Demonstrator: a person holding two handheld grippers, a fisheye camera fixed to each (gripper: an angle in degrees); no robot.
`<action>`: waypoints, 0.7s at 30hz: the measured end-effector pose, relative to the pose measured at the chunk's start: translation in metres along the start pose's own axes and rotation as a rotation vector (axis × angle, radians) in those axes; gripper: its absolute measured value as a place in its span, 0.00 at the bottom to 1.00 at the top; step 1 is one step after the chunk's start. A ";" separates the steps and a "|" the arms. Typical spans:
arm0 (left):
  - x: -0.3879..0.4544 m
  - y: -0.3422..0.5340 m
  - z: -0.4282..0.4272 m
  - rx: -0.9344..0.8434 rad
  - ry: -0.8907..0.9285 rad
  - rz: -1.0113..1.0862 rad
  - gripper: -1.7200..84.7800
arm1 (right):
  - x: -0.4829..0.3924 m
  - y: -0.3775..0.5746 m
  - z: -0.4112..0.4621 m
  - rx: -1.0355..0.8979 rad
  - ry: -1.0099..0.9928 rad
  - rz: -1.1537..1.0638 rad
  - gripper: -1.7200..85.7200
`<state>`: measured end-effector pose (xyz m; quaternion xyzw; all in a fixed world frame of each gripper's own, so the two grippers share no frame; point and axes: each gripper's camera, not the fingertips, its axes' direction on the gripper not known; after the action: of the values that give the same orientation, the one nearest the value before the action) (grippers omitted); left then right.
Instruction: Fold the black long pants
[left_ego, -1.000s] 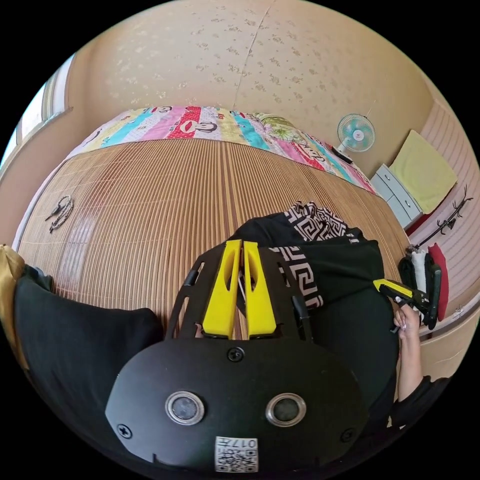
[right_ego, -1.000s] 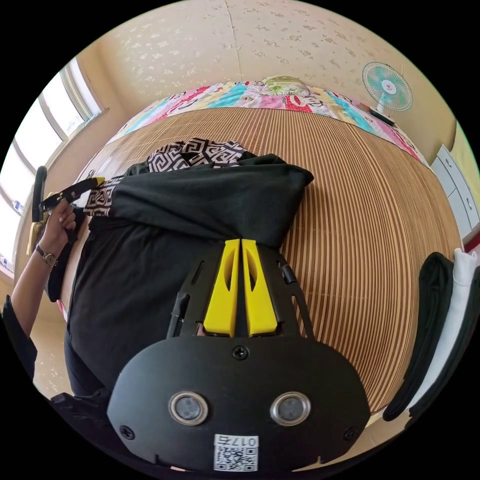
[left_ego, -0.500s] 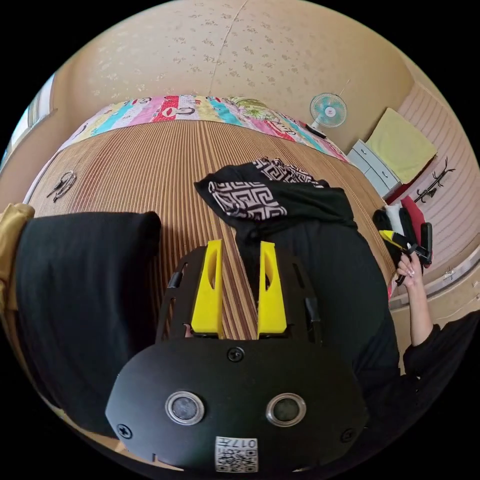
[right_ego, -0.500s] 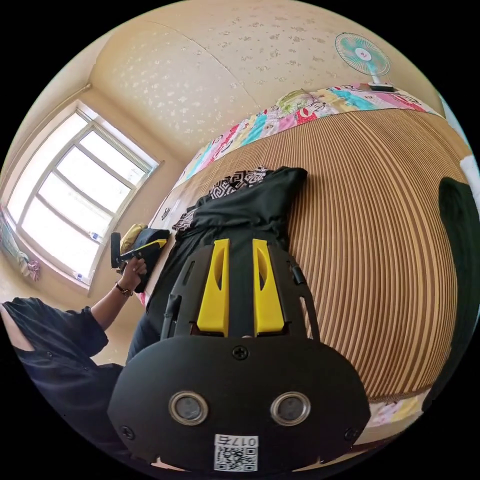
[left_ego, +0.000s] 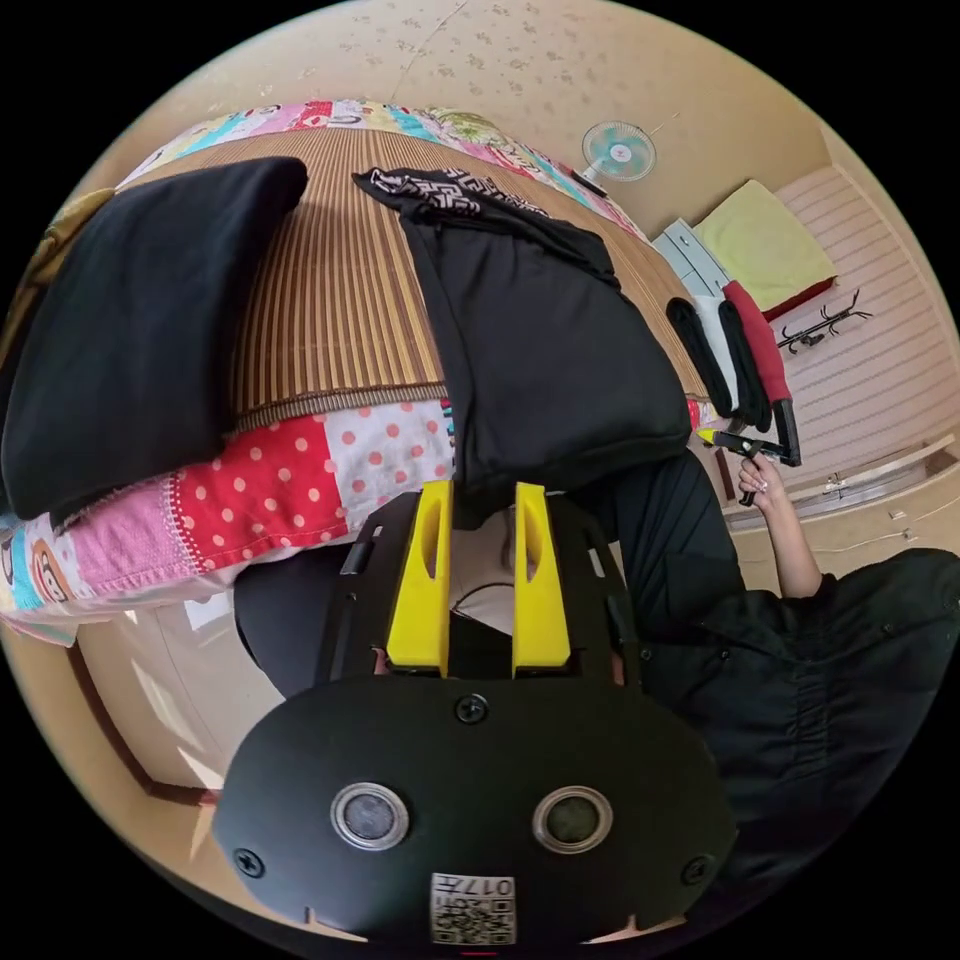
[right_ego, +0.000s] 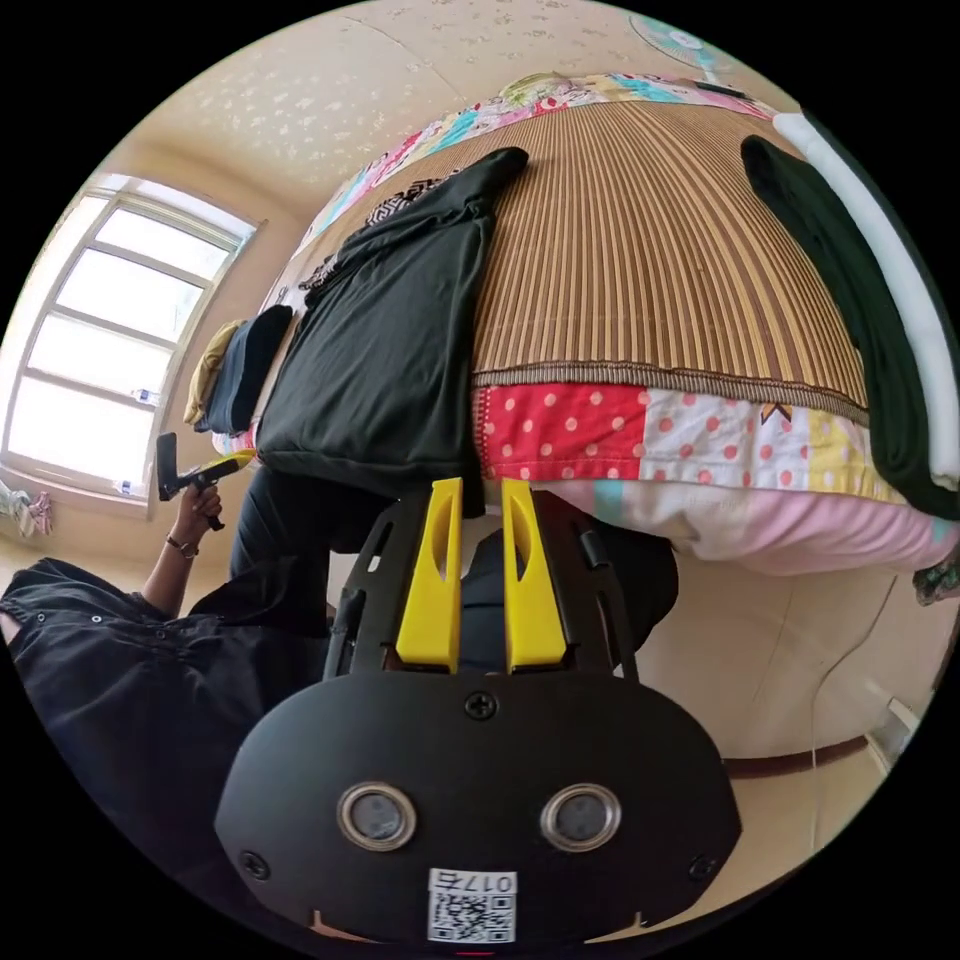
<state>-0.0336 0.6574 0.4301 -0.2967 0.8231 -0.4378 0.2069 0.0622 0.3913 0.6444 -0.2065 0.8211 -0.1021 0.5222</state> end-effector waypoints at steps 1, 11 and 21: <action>0.001 -0.002 0.000 0.003 -0.009 0.004 0.15 | -0.004 -0.003 0.007 -0.033 0.035 -0.011 0.11; 0.001 -0.031 0.025 -0.123 -0.137 0.017 0.14 | -0.011 -0.024 0.016 -0.067 -0.020 -0.006 0.13; -0.020 -0.024 0.040 -0.176 -0.144 -0.017 0.14 | 0.007 -0.022 0.015 -0.083 -0.031 0.007 0.14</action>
<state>0.0129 0.6365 0.4312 -0.3513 0.8388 -0.3434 0.2349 0.0785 0.3692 0.6404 -0.2269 0.8171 -0.0628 0.5263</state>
